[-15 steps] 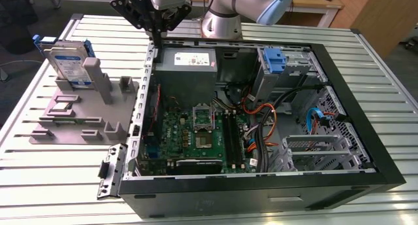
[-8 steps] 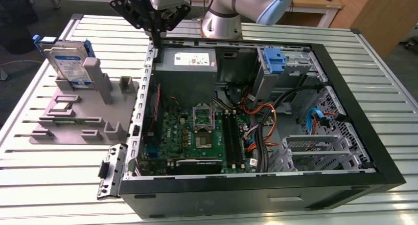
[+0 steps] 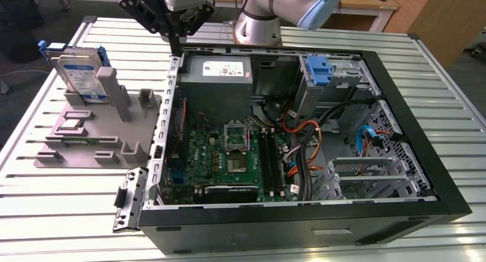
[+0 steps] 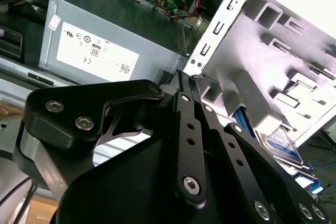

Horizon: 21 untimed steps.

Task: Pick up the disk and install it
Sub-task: 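Reach for the disk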

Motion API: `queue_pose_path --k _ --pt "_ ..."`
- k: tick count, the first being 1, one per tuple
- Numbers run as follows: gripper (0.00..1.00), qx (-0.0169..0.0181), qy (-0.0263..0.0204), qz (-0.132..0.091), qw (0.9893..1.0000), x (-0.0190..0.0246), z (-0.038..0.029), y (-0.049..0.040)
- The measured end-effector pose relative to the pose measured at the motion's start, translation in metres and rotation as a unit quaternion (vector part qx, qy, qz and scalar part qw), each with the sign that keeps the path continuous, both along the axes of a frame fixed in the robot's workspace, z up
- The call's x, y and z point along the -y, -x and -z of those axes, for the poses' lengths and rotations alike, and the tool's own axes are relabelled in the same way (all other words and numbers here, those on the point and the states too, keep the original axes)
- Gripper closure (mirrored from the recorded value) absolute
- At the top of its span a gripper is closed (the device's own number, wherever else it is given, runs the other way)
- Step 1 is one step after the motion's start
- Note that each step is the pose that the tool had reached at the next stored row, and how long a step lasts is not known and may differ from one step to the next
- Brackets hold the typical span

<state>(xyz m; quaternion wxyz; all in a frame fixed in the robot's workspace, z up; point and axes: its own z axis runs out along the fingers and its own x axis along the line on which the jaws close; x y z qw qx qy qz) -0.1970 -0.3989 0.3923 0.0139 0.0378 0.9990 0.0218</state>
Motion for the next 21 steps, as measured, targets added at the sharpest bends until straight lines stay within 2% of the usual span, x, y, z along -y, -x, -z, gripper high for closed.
queue_pose_path --k 10,21 --pt "0.89 0.0001 0.0000 0.000 1.0000 0.0000 0.0000 0.0142" --pt "0.89 0.0001 0.0000 0.000 1.0000 0.0000 0.0000 0.0175"
